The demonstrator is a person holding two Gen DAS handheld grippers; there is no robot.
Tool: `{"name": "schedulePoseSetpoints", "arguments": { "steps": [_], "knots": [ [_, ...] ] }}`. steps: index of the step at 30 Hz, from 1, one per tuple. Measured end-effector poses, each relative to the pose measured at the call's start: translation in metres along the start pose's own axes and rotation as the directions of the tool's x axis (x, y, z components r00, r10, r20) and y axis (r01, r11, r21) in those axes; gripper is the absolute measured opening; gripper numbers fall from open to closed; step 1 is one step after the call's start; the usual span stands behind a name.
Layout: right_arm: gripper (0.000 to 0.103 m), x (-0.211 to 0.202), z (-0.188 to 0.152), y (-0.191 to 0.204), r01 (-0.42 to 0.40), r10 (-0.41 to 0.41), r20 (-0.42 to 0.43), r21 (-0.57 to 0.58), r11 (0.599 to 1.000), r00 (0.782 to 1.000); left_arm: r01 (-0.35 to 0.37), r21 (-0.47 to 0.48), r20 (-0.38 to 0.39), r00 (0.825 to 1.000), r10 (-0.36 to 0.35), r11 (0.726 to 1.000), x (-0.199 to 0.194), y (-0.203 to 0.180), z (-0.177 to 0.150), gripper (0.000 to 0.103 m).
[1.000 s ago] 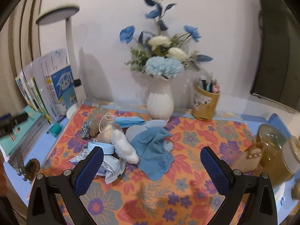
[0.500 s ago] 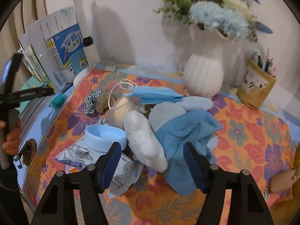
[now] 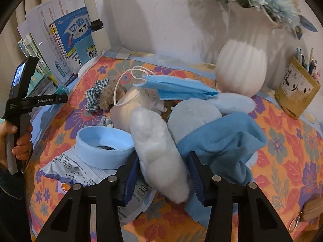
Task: Organize soft objects
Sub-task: 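Grasp the teal bag with the left tool while the right tool grasps the white plush bear, then lift the teal bag and white bear and carry both toward the glass bowl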
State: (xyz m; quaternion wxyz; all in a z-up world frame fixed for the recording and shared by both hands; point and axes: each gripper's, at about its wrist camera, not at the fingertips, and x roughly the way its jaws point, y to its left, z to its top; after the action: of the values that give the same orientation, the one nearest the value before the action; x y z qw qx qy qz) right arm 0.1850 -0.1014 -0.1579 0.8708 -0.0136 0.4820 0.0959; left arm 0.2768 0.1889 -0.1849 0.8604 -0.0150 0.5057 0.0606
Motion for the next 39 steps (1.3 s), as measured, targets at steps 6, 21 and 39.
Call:
{"name": "schedulePoseSetpoints", "arguments": {
  "steps": [6,21,39],
  "knots": [
    [0.034,0.001,-0.002,0.002,-0.024,0.024,0.001,-0.017,1.000,1.000,0.080,-0.049,-0.006,0.997,-0.080,0.996,0.011,0.014,0.004,0.040],
    [0.032,-0.102,-0.009,-0.032,-0.105,0.079,0.211,0.116,0.988,0.974,0.235,0.120,0.213,0.943,-0.256,0.965,-0.111,-0.030,-0.019,0.024],
    [0.035,-0.106,-0.178,-0.127,-0.181,0.215,-0.013,0.490,0.853,0.977,0.560,0.513,-0.278,0.825,-0.491,0.651,-0.151,-0.241,-0.222,0.027]
  ]
}}
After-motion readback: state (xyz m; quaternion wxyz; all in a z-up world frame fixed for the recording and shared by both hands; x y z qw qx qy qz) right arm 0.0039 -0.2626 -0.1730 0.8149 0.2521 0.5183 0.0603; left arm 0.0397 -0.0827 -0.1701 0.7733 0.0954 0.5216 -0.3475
